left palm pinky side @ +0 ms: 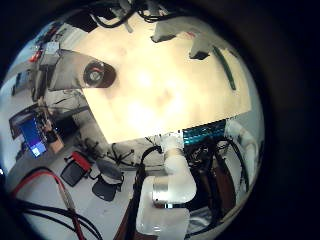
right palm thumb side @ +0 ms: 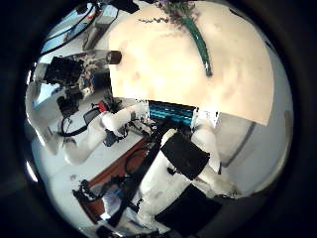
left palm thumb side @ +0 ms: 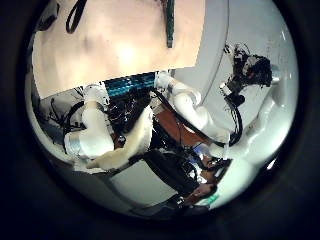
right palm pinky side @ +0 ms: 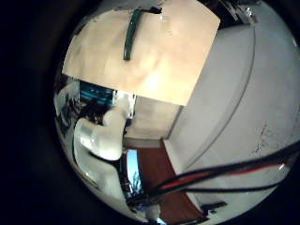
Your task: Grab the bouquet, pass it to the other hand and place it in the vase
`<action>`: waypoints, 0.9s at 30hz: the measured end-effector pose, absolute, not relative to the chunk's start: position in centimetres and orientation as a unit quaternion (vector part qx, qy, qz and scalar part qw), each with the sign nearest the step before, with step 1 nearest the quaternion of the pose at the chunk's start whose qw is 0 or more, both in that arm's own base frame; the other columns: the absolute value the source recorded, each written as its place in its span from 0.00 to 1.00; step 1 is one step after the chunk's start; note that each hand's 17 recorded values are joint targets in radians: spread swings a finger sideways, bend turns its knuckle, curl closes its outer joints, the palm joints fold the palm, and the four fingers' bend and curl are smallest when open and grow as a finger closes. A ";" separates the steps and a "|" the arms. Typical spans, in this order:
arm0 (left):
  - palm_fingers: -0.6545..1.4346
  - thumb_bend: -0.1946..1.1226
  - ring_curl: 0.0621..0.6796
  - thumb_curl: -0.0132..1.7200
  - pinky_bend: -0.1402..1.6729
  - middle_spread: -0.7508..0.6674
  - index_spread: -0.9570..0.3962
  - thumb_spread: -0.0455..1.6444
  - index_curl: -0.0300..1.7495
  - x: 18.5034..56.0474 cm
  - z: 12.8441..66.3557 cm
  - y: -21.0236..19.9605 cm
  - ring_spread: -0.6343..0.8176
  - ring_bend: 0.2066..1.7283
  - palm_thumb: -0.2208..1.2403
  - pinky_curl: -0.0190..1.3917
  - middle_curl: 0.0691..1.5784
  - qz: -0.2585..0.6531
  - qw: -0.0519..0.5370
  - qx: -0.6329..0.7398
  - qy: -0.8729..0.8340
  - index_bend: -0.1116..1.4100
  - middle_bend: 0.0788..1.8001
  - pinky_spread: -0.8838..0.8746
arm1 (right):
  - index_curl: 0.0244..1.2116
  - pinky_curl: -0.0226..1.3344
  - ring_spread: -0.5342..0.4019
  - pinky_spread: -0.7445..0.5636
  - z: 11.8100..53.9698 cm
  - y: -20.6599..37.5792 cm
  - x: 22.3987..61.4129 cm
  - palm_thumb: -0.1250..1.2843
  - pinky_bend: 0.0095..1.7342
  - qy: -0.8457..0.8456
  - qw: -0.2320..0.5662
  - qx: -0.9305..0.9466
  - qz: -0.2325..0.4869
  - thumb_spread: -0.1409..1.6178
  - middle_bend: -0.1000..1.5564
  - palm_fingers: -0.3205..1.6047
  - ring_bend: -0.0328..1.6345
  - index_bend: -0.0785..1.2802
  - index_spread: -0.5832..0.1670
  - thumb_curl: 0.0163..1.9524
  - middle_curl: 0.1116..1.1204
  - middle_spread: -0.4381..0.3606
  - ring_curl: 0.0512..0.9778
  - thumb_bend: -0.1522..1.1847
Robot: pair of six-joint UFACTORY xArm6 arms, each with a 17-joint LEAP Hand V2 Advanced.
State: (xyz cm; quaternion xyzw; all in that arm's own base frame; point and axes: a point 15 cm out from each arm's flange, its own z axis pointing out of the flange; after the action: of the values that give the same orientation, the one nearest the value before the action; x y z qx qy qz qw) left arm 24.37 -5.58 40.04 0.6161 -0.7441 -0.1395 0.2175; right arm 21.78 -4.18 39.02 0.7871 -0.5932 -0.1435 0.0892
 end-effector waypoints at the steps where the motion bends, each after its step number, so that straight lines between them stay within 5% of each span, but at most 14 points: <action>1: 0.45 0.13 0.23 0.18 0.38 0.66 0.67 0.72 0.22 24.3 40.1 -5.7 0.63 0.31 0.39 0.09 0.20 -0.137 0.220 0.616 -0.744 0.19 0.09 0.73 | 0.26 0.16 0.78 0.88 38.7 -4.6 21.6 0.43 0.30 -0.591 0.090 0.788 -0.148 0.80 0.18 0.30 0.30 0.19 0.30 0.15 0.22 0.49 0.12 0.10; 11: 0.46 0.14 0.21 0.18 0.38 0.63 0.67 0.72 0.22 24.4 40.9 -5.3 0.61 0.32 0.39 0.08 0.21 -0.080 0.262 0.645 -0.713 0.19 0.10 0.71 | 0.26 0.16 0.77 0.88 39.8 -7.8 19.7 0.43 0.29 -0.590 0.083 0.793 -0.124 0.81 0.18 0.31 0.30 0.19 0.29 0.15 0.22 0.42 0.13 0.10; 17: 0.46 0.14 0.21 0.18 0.38 0.63 0.67 0.73 0.22 24.1 40.7 -5.5 0.60 0.32 0.40 0.07 0.21 -0.090 0.257 0.642 -0.716 0.19 0.10 0.71 | 0.26 0.16 0.77 0.88 39.8 -8.5 19.4 0.43 0.28 -0.595 0.081 0.790 -0.128 0.81 0.18 0.32 0.29 0.19 0.28 0.15 0.22 0.48 0.14 0.10; 27: 0.46 0.13 0.19 0.18 0.39 0.64 0.67 0.73 0.22 24.5 40.2 -5.2 0.61 0.33 0.40 0.06 0.21 -0.148 0.172 0.608 -0.761 0.19 0.09 0.71 | 0.23 0.16 0.72 0.87 40.1 -8.8 19.7 0.43 0.28 -0.635 0.074 0.759 -0.120 0.81 0.19 0.35 0.35 0.16 0.31 0.15 0.23 0.44 0.17 0.10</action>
State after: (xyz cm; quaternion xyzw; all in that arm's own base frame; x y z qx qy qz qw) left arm 24.54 -5.17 40.15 0.6083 -0.7607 -0.1478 0.1716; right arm 19.68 -8.81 40.15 0.7592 -0.6353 -0.1205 0.0735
